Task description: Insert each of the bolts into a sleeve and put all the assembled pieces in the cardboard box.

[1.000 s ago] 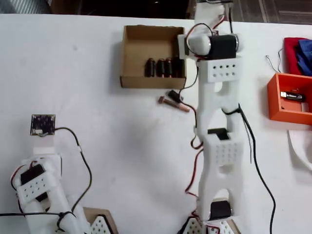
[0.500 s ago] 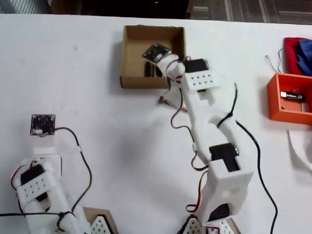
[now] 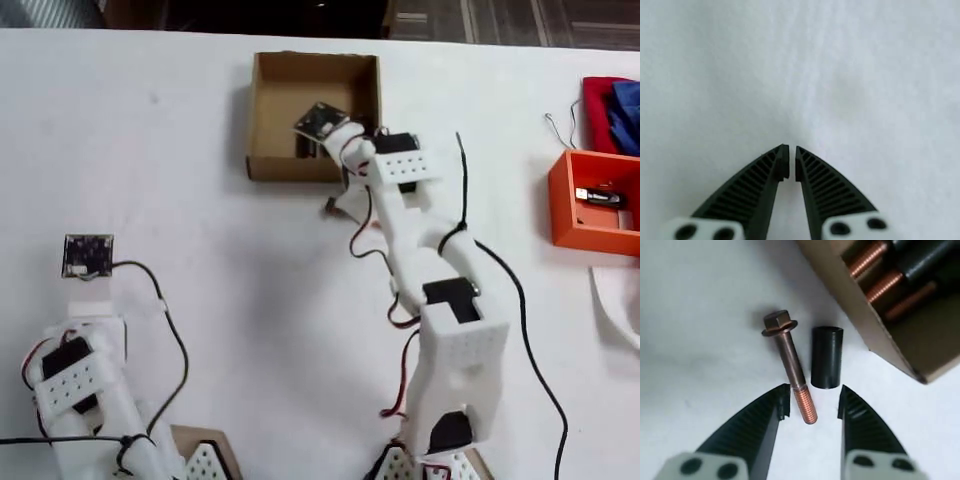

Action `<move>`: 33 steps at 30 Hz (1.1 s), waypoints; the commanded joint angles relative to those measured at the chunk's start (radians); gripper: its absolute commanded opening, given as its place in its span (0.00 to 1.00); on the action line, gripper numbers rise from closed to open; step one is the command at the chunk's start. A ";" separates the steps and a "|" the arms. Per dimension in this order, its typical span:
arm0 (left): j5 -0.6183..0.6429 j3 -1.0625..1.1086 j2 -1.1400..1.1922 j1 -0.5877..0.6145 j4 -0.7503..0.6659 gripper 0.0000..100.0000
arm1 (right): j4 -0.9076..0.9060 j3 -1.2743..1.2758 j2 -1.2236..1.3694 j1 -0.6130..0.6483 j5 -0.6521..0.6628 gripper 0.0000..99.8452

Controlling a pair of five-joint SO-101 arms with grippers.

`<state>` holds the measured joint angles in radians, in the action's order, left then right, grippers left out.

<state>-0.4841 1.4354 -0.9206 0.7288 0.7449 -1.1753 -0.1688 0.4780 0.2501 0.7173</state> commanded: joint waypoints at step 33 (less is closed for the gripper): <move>-0.005 -0.005 -0.012 0.006 -0.015 0.05 | 0.147 -0.021 0.104 -0.005 0.009 0.09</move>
<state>-0.4841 1.4354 -0.9206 0.7288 0.7449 -1.0326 -0.1780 0.5823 0.2286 0.7234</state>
